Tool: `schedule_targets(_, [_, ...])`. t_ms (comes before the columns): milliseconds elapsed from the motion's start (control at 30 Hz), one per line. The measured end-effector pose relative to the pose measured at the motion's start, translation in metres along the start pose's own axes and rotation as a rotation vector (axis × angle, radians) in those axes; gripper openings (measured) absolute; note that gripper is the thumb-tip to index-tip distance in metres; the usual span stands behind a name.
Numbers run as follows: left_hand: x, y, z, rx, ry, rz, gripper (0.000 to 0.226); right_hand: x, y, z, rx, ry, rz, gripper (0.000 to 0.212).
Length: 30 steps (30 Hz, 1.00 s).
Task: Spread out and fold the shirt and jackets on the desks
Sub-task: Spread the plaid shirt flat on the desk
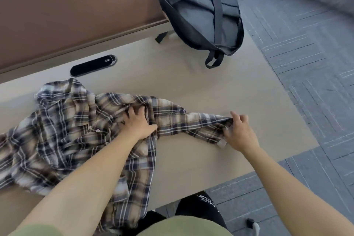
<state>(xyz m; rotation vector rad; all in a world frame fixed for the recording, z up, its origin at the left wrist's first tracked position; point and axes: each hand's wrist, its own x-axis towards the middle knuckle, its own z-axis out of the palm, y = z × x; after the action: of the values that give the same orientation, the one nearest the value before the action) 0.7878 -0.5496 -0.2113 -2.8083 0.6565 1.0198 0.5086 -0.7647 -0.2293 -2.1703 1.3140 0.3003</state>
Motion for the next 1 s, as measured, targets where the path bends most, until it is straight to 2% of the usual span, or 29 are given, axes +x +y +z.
schedule_targets(67, [-0.017, 0.012, 0.001, 0.158, 0.113, 0.098, 0.094, 0.011, -0.002, -0.010, 0.016, 0.008, 0.005, 0.045])
schedule_targets(133, [-0.037, 0.023, 0.011, 0.265, 0.181, 0.291, 0.089, 0.020, -0.010, -0.020, -0.004, -0.015, -0.051, 0.026])
schedule_targets(200, [-0.051, 0.032, 0.023, 0.327, 0.193, 0.379, 0.073, 0.028, -0.020, -0.031, -0.032, -0.010, -0.129, 0.019])
schedule_targets(267, [-0.057, 0.038, 0.026, 0.400, 0.215, 0.317, 0.055, 0.035, -0.032, -0.049, -0.031, 0.127, -0.247, 0.015])
schedule_targets(367, [-0.057, 0.040, 0.020, 0.400, 0.180, 0.116, 0.051, 0.042, -0.049, -0.086, -0.048, 0.412, -0.534, 0.011])
schedule_targets(467, [-0.054, 0.040, 0.010, 0.321, 0.249, 0.137, 0.049, 0.038, -0.054, -0.105, -0.105, 0.686, -0.819, 0.012])
schedule_targets(533, [-0.055, 0.036, 0.006, 0.263, 0.286, 0.204, 0.047, 0.033, -0.041, -0.097, -0.181, 0.790, -0.876, 0.017])
schedule_targets(600, [-0.057, 0.029, 0.008, 0.244, 0.255, 0.259, 0.042, 0.032, -0.010, -0.072, -0.296, 0.721, -0.787, 0.021])
schedule_targets(667, [-0.059, 0.022, 0.016, 0.254, 0.192, 0.270, 0.038, 0.026, 0.023, -0.042, -0.378, 0.527, -0.655, 0.022])
schedule_targets(767, [-0.064, 0.021, 0.027, 0.256, 0.067, 0.262, 0.052, 0.002, 0.044, -0.007, -0.429, 0.293, -0.545, 0.017])
schedule_targets(867, [-0.061, 0.022, 0.029, 0.233, 0.068, 0.326, 0.062, -0.014, 0.030, 0.007, -0.330, 0.288, -0.560, 0.011])
schedule_targets(1000, [-0.042, 0.030, 0.016, 0.170, 0.155, 0.393, 0.056, -0.003, -0.016, 0.013, -0.194, 0.293, -0.667, 0.022])
